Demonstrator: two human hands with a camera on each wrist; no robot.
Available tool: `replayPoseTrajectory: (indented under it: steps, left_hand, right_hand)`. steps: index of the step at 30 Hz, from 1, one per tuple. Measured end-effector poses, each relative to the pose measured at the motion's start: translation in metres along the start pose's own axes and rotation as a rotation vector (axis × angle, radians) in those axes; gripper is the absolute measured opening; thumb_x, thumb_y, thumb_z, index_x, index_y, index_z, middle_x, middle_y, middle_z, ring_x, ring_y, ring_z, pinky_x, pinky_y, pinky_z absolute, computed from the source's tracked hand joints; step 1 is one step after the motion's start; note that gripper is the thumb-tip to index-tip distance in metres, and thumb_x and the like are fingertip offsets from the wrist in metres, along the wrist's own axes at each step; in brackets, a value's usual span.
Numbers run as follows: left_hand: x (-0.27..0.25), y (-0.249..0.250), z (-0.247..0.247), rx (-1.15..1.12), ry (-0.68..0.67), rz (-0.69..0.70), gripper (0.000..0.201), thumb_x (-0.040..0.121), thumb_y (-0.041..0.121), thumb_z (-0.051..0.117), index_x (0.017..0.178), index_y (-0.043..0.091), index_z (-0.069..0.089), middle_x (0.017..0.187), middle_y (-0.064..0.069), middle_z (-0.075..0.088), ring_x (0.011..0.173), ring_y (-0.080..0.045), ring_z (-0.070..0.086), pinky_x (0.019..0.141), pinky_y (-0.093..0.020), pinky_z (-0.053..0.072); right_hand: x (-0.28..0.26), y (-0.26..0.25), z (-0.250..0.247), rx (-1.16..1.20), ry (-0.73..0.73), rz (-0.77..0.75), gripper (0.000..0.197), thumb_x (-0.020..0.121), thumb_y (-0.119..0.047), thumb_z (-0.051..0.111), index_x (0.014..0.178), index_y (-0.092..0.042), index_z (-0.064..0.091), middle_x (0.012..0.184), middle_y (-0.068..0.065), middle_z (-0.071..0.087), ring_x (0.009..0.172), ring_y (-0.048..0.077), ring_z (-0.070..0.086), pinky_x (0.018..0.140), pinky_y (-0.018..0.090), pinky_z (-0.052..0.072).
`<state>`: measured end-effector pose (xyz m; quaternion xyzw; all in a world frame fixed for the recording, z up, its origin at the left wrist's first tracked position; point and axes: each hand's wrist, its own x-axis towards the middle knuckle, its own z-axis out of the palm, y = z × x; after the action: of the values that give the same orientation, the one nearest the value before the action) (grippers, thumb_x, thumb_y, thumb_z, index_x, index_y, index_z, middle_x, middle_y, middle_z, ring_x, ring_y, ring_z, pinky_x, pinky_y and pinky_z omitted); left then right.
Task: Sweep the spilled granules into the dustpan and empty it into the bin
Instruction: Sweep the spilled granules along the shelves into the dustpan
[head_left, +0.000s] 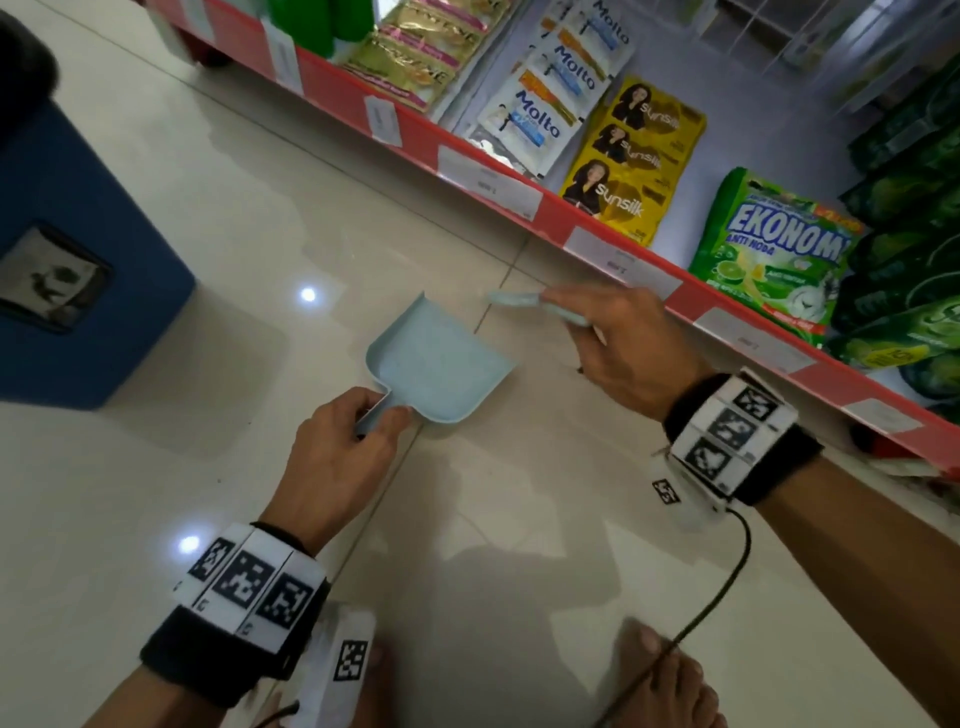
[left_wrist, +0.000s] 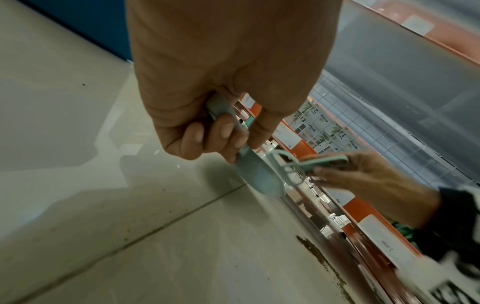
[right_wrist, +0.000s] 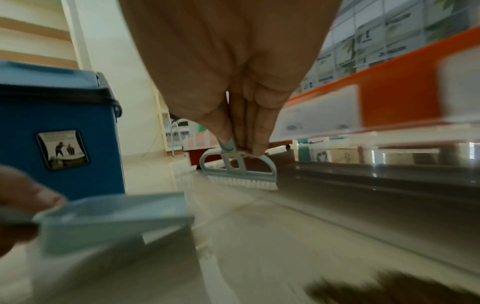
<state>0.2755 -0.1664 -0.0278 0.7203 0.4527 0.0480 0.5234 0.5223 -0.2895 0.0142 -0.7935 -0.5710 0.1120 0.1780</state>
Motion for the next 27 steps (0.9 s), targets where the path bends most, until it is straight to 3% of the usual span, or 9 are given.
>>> replayPoseTrajectory:
  steps: [3, 7, 10, 12, 14, 18, 21, 24, 27]
  left_hand:
    - [0.0, -0.004, -0.002, 0.03, 0.004, -0.012, 0.026, 0.095, 0.037, 0.057, 0.086, 0.013, 0.063, 0.068, -0.001, 0.06, 0.061, -0.014, 0.051, 0.055, -0.027, 0.039]
    - [0.002, -0.009, -0.005, 0.037, 0.012, -0.029, 0.025, 0.095, 0.037, 0.056, 0.085, 0.015, 0.063, 0.067, 0.002, 0.058, 0.061, -0.015, 0.051, 0.055, -0.028, 0.039]
    - [0.004, -0.009, -0.008, 0.014, 0.024, -0.034, 0.023, 0.094, 0.036, 0.057, 0.086, 0.016, 0.063, 0.067, 0.003, 0.057, 0.06, -0.013, 0.051, 0.055, -0.027, 0.038]
    - [0.005, -0.011, -0.01, 0.003, 0.03, -0.038, 0.023, 0.094, 0.036, 0.058, 0.087, 0.016, 0.063, 0.067, 0.003, 0.057, 0.061, -0.012, 0.051, 0.055, -0.027, 0.038]
    - [0.004, -0.014, -0.012, -0.013, 0.032, -0.042, 0.023, 0.094, 0.038, 0.058, 0.087, 0.017, 0.063, 0.067, 0.004, 0.057, 0.061, -0.012, 0.051, 0.055, -0.027, 0.038]
    - [0.0, -0.021, -0.01, -0.013, 0.044, -0.039, 0.029, 0.092, 0.042, 0.057, 0.084, 0.015, 0.063, 0.067, 0.003, 0.059, 0.056, -0.007, 0.048, 0.053, -0.023, 0.037]
    - [-0.002, -0.023, -0.003, 0.005, 0.022, -0.029, 0.03, 0.093, 0.041, 0.058, 0.078, 0.016, 0.059, 0.062, 0.007, 0.054, 0.051, -0.002, 0.045, 0.047, -0.015, 0.033]
    - [-0.001, -0.021, 0.005, 0.02, 0.014, -0.007, 0.031, 0.093, 0.039, 0.058, 0.078, 0.011, 0.059, 0.06, 0.007, 0.05, 0.05, 0.001, 0.045, 0.048, -0.011, 0.036]
    - [0.002, -0.019, 0.009, 0.026, 0.013, 0.009, 0.036, 0.093, 0.04, 0.057, 0.083, 0.005, 0.061, 0.06, 0.004, 0.049, 0.048, 0.0, 0.043, 0.047, -0.01, 0.036]
  right_hand:
    - [0.049, -0.023, -0.001, 0.012, 0.051, -0.041, 0.036, 0.091, 0.003, 0.046, 0.117, -0.009, 0.068, 0.103, 0.008, 0.071, 0.087, 0.018, 0.063, 0.079, 0.03, 0.051]
    - [0.13, -0.051, 0.028, -0.048, -0.022, -0.113, 0.037, 0.095, 0.0, 0.042, 0.117, -0.015, 0.068, 0.094, -0.004, 0.063, 0.084, 0.012, 0.056, 0.072, 0.021, 0.04]
    - [0.162, -0.055, 0.046, -0.19, -0.102, -0.051, 0.03, 0.099, -0.006, 0.046, 0.119, -0.017, 0.065, 0.099, 0.001, 0.067, 0.084, 0.013, 0.063, 0.071, 0.019, 0.042]
    - [0.156, -0.052, 0.049, -0.1, -0.141, 0.008, 0.036, 0.099, -0.01, 0.047, 0.129, -0.023, 0.06, 0.119, 0.003, 0.066, 0.101, 0.017, 0.066, 0.082, 0.018, 0.045]
    - [0.129, -0.045, 0.039, -0.082, -0.167, 0.029, 0.043, 0.097, -0.006, 0.047, 0.133, -0.026, 0.058, 0.13, 0.005, 0.064, 0.114, 0.019, 0.062, 0.087, 0.018, 0.036]
    - [0.058, -0.007, 0.002, -0.297, -0.346, 0.107, 0.053, 0.087, 0.006, 0.048, 0.13, -0.022, 0.062, 0.115, 0.018, 0.068, 0.097, 0.032, 0.064, 0.089, 0.033, 0.049]
    - [0.031, 0.004, -0.029, -0.342, -0.483, 0.217, 0.059, 0.081, 0.009, 0.05, 0.13, -0.023, 0.062, 0.11, 0.017, 0.067, 0.084, 0.026, 0.055, 0.081, 0.034, 0.049]
    - [0.048, -0.013, -0.041, -0.278, -0.341, 0.115, 0.056, 0.081, 0.008, 0.05, 0.127, -0.021, 0.065, 0.115, 0.018, 0.067, 0.097, 0.035, 0.062, 0.084, 0.039, 0.052]
    - [0.091, -0.033, -0.028, -0.221, -0.18, -0.008, 0.051, 0.086, 0.006, 0.049, 0.128, -0.02, 0.063, 0.113, 0.017, 0.067, 0.1, 0.033, 0.063, 0.088, 0.041, 0.053]
